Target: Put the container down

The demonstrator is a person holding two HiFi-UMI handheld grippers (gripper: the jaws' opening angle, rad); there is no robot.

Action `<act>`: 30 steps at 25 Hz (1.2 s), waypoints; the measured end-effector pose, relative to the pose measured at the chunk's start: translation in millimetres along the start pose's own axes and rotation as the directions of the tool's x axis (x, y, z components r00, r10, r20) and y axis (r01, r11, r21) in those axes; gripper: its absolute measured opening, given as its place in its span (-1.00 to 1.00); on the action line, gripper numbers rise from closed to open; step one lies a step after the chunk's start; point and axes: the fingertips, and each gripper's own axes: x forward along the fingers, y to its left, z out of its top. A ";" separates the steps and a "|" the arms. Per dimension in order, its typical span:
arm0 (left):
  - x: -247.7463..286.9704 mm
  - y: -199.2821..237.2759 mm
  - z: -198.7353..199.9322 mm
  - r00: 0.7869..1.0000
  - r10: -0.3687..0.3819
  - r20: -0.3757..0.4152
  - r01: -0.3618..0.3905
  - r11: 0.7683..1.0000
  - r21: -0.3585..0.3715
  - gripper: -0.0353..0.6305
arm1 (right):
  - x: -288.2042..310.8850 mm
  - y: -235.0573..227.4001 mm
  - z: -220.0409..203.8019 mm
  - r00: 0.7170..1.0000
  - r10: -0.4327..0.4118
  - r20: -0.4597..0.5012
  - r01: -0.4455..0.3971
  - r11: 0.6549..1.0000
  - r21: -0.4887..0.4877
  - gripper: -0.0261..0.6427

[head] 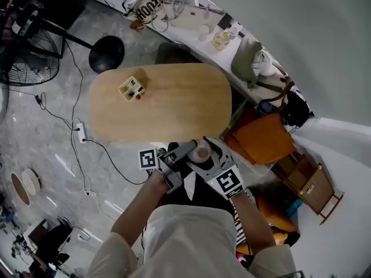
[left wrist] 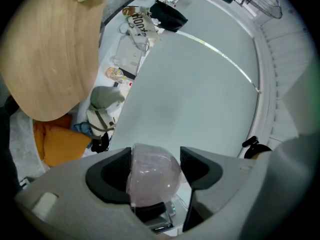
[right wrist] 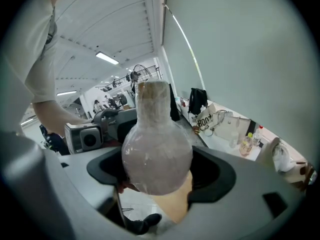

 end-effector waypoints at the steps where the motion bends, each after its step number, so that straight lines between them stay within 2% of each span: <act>1: 4.8 8.8 5.9 1.000 0.002 0.022 -0.002 1.000 -0.001 0.00 | 3.2 -9.0 -6.3 1.000 0.016 -0.009 -0.016 1.000 0.002 0.23; 6: 26.2 60.7 37.9 0.996 0.046 0.075 -0.046 0.999 0.010 0.00 | 25.9 -55.8 -44.1 0.997 0.063 -0.036 -0.062 0.998 0.021 0.23; 13: 51.0 142.9 84.7 0.989 0.072 0.126 -0.073 0.997 0.003 0.00 | 63.0 -120.6 -106.9 0.995 0.077 -0.067 -0.072 0.994 0.084 0.23; 20: 61.9 222.1 121.1 0.980 0.116 0.160 -0.114 0.993 -0.025 0.01 | 98.0 -169.2 -171.6 0.994 0.066 -0.087 -0.053 0.989 0.140 0.23; 30: 51.8 304.2 158.7 0.968 0.178 0.176 -0.177 0.984 -0.023 0.01 | 135.4 -239.2 -249.9 0.994 0.009 -0.113 0.012 0.983 0.182 0.23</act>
